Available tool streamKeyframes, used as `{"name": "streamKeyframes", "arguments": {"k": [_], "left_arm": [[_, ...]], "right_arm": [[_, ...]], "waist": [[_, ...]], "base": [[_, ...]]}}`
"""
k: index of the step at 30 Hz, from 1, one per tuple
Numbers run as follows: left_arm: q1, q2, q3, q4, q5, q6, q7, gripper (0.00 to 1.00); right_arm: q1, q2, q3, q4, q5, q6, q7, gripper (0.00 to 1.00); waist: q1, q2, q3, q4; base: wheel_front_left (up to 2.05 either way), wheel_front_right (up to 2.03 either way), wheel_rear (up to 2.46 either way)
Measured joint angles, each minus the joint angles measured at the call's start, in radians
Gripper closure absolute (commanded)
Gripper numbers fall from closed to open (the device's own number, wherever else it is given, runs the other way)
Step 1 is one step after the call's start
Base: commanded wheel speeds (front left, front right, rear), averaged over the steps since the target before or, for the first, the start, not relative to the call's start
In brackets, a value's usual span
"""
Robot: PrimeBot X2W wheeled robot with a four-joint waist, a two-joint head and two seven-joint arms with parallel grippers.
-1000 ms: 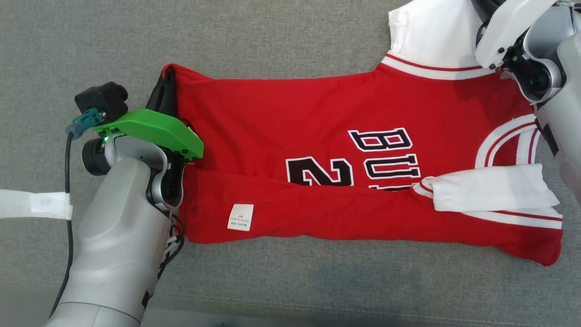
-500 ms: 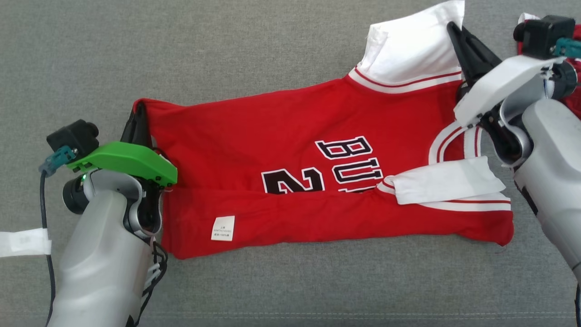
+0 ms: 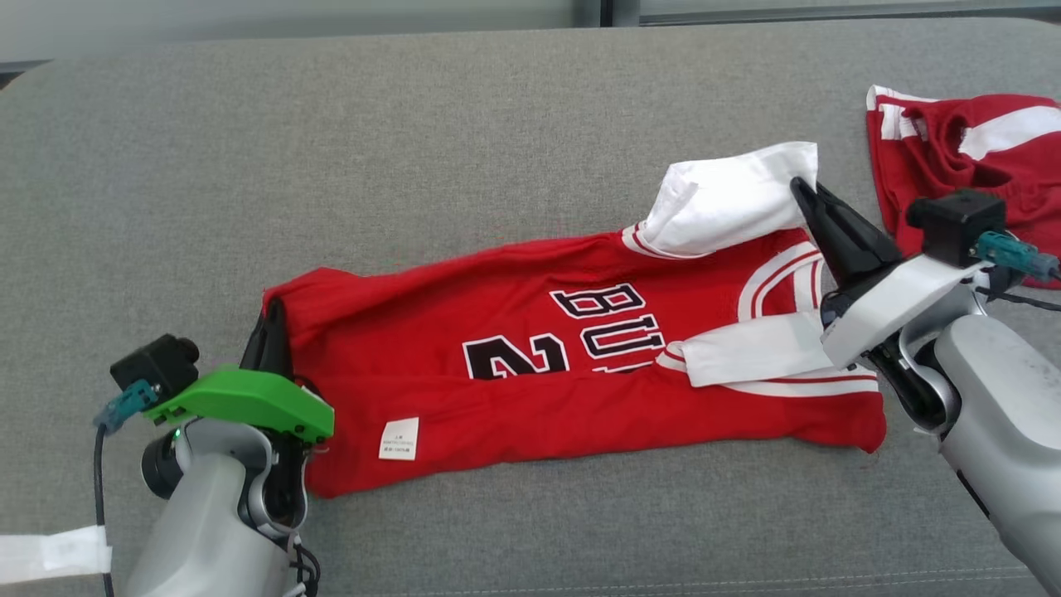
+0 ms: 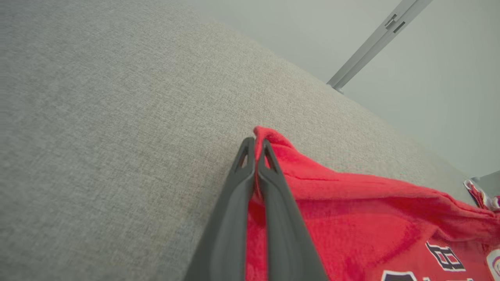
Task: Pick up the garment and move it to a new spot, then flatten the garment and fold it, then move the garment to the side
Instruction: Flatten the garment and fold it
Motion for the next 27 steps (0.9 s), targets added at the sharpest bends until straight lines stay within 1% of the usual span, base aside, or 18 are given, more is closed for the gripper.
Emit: {"name": "streamKeyframes", "arguments": {"k": [3, 5, 9, 11, 16, 21, 22, 24, 27], "left_arm": [[0.041, -0.002, 0.013, -0.024, -0.021, 0.0, 0.0, 1.0], [0.063, -0.002, 0.015, -0.032, -0.028, 0.0, 0.0, 1.0], [0.116, -0.002, -0.002, -0.046, -0.031, 0.004, 0.005, 1.0], [0.135, -0.002, -0.008, -0.052, -0.031, 0.005, 0.007, 1.0], [0.159, -0.002, -0.021, -0.071, -0.031, 0.013, 0.024, 1.0], [0.171, -0.001, -0.031, -0.094, -0.03, 0.02, 0.036, 1.0], [0.174, 0.0, -0.032, -0.096, -0.029, 0.024, 0.041, 1.0], [0.182, 0.003, -0.033, -0.111, -0.029, 0.025, 0.046, 1.0], [0.201, 0.009, -0.032, -0.13, -0.029, 0.032, 0.05, 1.0]], "right_arm": [[0.032, -0.002, -0.059, -0.102, -0.031, 0.0, 0.0, 1.0], [0.061, -0.006, -0.081, -0.142, -0.047, 0.0, 0.0, 1.0], [0.158, -0.038, -0.076, -0.186, -0.113, 0.0, 0.0, 1.0], [0.193, -0.051, -0.068, -0.192, -0.137, 0.0, 0.0, 1.0], [0.272, -0.057, -0.047, -0.182, -0.161, 0.0, 0.0, 1.0], [0.297, -0.057, -0.047, -0.162, -0.171, 0.001, 0.0, 1.0], [0.299, -0.058, -0.046, -0.159, -0.18, 0.001, 0.0, 0.97], [0.302, -0.062, -0.041, -0.154, -0.198, 0.001, 0.0, 0.96], [0.304, -0.066, -0.036, -0.156, -0.229, 0.001, 0.0, 0.98]], "waist": [[0.0, 0.0, -0.022, -0.003], [0.0, -0.0001, -0.034, -0.004], [0.0, 0.0, -0.047, -0.007], [0.0, 0.0, -0.047, -0.008], [0.0, 0.0, -0.044, -0.012], [0.0, 0.0, -0.041, -0.016], [0.0, 0.0, -0.04, -0.017], [0.0, 0.0, -0.038, -0.019], [0.0, 0.0, -0.037, -0.022]], "base": [[0.0, 0.0, 0.0], [0.0, 0.0, 0.0], [0.0, 0.0, 0.0], [0.0, 0.0, 0.0], [0.0, 0.0, 0.0], [0.0, 0.0, 0.0], [0.0, 0.0, 0.0], [0.0, 0.0, 0.0], [0.0, 0.0, 0.0]]}}
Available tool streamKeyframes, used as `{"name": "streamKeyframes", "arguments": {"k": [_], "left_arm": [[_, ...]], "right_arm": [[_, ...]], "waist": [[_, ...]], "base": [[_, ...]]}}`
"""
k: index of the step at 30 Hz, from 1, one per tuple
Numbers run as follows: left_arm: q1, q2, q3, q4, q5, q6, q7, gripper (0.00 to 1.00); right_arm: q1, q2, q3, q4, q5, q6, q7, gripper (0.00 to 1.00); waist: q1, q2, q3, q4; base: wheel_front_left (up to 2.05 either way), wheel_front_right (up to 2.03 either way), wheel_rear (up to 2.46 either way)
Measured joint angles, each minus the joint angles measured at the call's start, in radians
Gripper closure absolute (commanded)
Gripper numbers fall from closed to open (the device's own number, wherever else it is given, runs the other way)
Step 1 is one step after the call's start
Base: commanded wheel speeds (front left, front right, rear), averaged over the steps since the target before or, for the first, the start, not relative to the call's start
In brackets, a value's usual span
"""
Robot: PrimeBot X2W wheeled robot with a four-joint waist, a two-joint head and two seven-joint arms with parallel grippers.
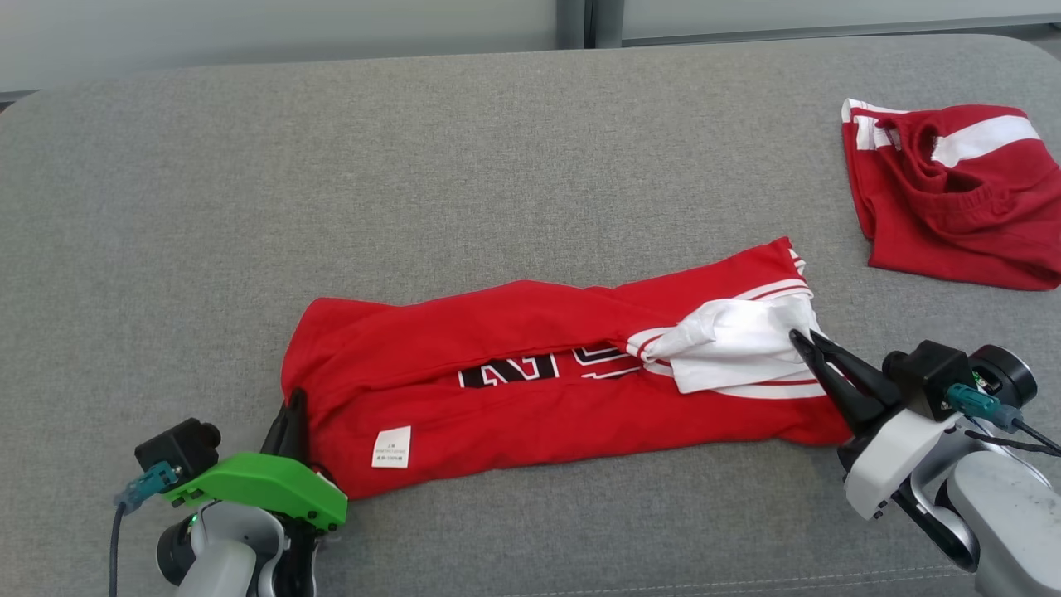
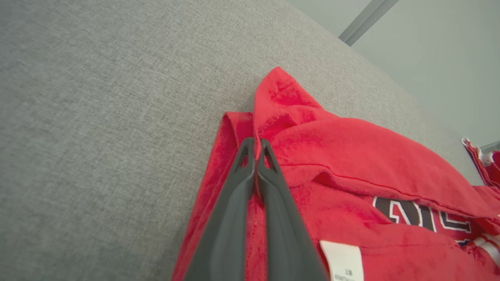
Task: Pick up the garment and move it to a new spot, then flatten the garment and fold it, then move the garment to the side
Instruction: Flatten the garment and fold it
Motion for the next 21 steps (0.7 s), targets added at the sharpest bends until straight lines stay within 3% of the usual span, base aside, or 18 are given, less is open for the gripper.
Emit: {"name": "streamKeyframes", "arguments": {"k": [9, 11, 12, 18, 20, 21], "left_arm": [[0.058, 0.013, 0.031, -0.044, -0.02, 0.022, 0.034, 1.0], [0.066, 0.013, 0.032, -0.049, -0.031, 0.026, 0.043, 1.0], [0.07, 0.013, 0.033, -0.051, -0.031, 0.027, 0.044, 1.0], [0.08, 0.016, 0.04, -0.062, -0.031, 0.035, 0.053, 1.0], [0.085, 0.02, 0.04, -0.069, -0.031, 0.035, 0.054, 1.0], [0.088, 0.021, 0.04, -0.075, -0.031, 0.036, 0.057, 1.0]], "right_arm": [[0.003, -0.034, 0.013, -0.024, -0.13, 0.0, 0.0, 0.97], [0.008, -0.038, 0.016, -0.024, -0.146, 0.0, 0.0, 0.81], [0.01, -0.039, 0.017, -0.025, -0.156, 0.0, 0.0, 0.68], [0.038, -0.042, 0.032, -0.017, -0.19, 0.0, 0.0, 0.53], [0.051, -0.043, 0.032, -0.003, -0.191, 0.0, 0.0, 0.25], [0.058, -0.043, 0.03, 0.003, -0.191, 0.0, 0.0, 0.05]], "waist": [[0.0, 0.0, 0.0, -0.002], [0.0, 0.0, -0.002, -0.002], [0.0, 0.0, -0.003, -0.003], [0.0, 0.0, -0.014, -0.017], [0.0, 0.0, -0.019, -0.024], [0.0, 0.0, -0.022, -0.027]], "base": [[0.0, 0.0, 0.0], [0.0, 0.0, 0.0], [0.0, 0.0, 0.0], [0.0, 0.0, 0.0], [0.0, 0.0, 0.0], [0.0, 0.0, 0.0]]}}
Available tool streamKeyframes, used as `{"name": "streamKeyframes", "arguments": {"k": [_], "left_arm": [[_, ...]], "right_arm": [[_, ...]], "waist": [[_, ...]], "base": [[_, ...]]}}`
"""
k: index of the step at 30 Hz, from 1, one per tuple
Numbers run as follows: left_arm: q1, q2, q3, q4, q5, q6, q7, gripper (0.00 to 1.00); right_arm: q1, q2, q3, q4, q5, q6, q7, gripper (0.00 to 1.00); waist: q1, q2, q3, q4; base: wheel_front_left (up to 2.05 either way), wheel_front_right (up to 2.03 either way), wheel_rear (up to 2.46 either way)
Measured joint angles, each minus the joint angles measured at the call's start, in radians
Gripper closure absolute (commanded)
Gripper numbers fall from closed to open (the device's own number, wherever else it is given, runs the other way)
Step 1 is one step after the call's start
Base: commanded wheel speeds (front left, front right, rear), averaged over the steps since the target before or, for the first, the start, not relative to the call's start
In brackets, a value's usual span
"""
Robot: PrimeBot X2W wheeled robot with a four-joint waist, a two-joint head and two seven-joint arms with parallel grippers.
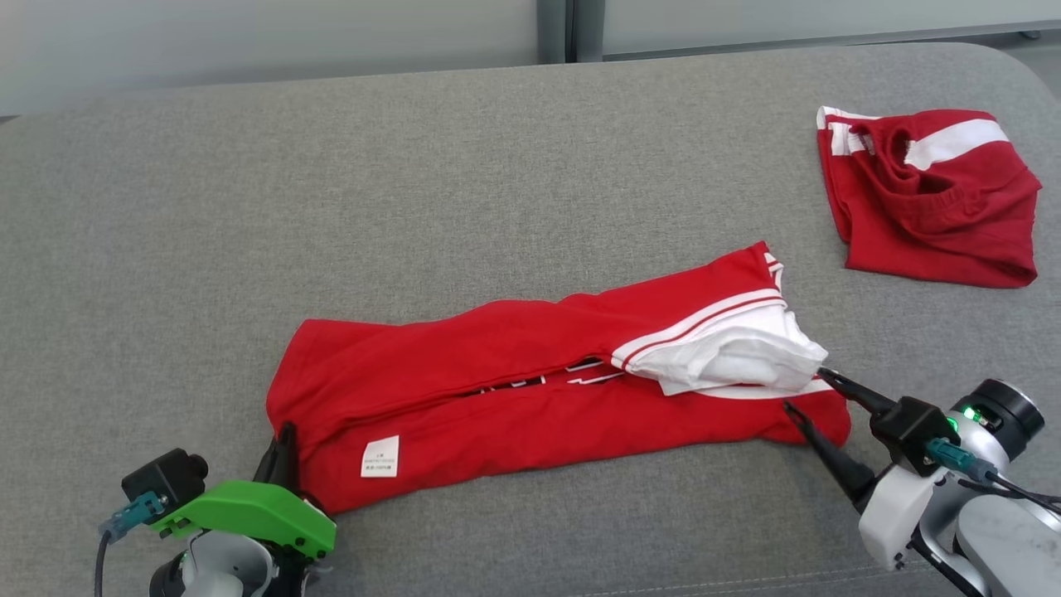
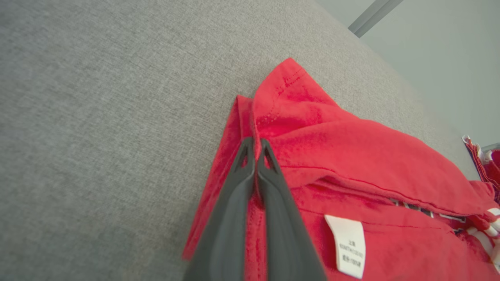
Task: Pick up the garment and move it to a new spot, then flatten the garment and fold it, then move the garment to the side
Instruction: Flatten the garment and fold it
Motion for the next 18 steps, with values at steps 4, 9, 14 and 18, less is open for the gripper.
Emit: {"name": "streamKeyframes", "arguments": {"k": [4, 9, 14, 18], "left_arm": [[0.015, 0.006, -0.002, -0.012, 0.004, 0.004, 0.003, 0.0], [0.039, 0.021, 0.002, -0.028, 0.021, 0.007, 0.001, 0.0], [0.064, 0.03, 0.035, -0.055, 0.023, 0.016, -0.026, 0.0], [0.077, 0.038, 0.066, -0.085, 0.029, 0.017, -0.059, 0.0]], "right_arm": [[0.033, -0.005, -0.013, 0.032, 0.002, -0.002, 0.0, 0.0], [0.068, -0.005, -0.069, 0.04, 0.028, -0.021, 0.0, 0.0], [0.082, 0.03, -0.179, 0.037, 0.137, -0.04, 0.0, 0.0], [0.09, 0.081, -0.258, 0.046, 0.247, -0.039, 0.0, 0.0]], "waist": [[0.0, 0.0, -0.012, -0.012], [0.0, 0.0, -0.024, -0.02], [0.0, 0.0, -0.031, -0.021], [0.0, 0.0, -0.036, -0.02]], "base": [[0.0, 0.0, 0.0], [0.0, 0.0, 0.0], [0.0, 0.0, 0.0], [0.0, 0.0, 0.0]]}}
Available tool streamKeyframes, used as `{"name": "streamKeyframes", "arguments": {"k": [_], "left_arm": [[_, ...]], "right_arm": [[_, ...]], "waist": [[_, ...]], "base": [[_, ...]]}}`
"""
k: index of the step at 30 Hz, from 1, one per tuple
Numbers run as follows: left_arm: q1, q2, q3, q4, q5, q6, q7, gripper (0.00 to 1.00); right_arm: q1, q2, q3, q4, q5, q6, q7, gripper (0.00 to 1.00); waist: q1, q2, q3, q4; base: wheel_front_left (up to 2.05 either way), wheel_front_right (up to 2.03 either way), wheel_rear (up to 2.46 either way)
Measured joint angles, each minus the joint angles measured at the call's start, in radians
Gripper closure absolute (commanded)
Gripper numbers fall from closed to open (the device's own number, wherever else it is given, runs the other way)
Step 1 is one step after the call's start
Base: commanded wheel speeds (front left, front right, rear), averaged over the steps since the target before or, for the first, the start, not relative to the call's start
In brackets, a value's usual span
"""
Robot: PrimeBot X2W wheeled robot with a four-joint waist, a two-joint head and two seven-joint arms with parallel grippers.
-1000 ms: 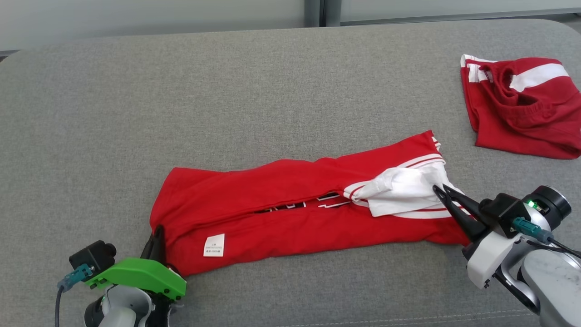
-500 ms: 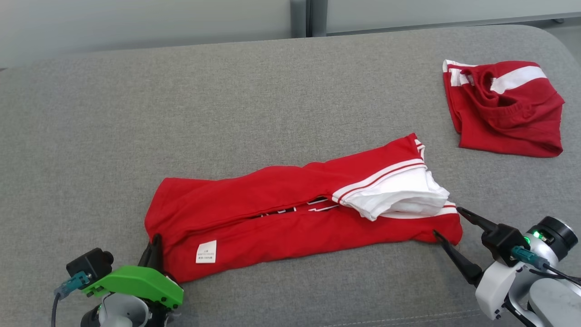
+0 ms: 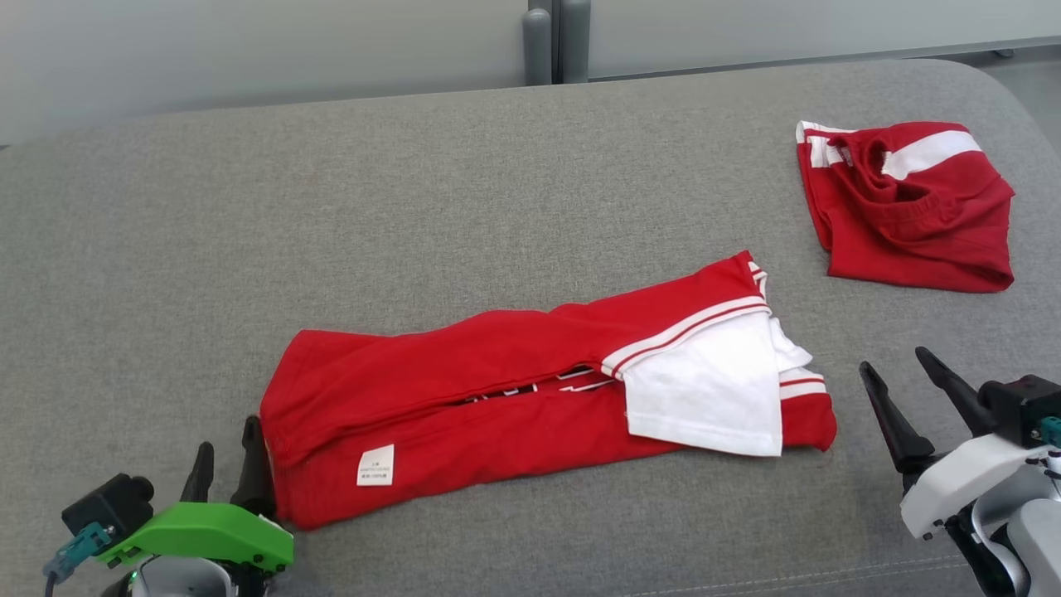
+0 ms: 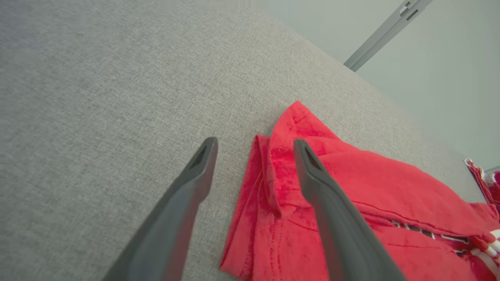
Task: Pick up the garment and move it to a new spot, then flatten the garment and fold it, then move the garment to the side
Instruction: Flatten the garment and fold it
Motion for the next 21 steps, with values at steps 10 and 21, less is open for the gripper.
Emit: {"name": "streamKeyframes", "arguments": {"k": [10, 21], "left_arm": [[-0.004, -0.008, -0.028, -0.082, 0.067, 0.008, -0.019, 0.0], [-0.007, -0.03, -0.039, -0.152, 0.097, 0.009, -0.031, 0.0]], "right_arm": [[-0.015, 0.052, -0.039, 0.141, 0.182, 0.023, 0.064, 0.0], [-0.125, 0.082, -0.063, 0.226, 0.331, 0.029, 0.262, 0.0]], "waist": [[0.0, 0.0, -0.019, 0.039], [0.0, 0.0, -0.027, 0.133]], "base": [[0.0, 0.0, 0.0], [0.0, 0.0, 0.0]]}}
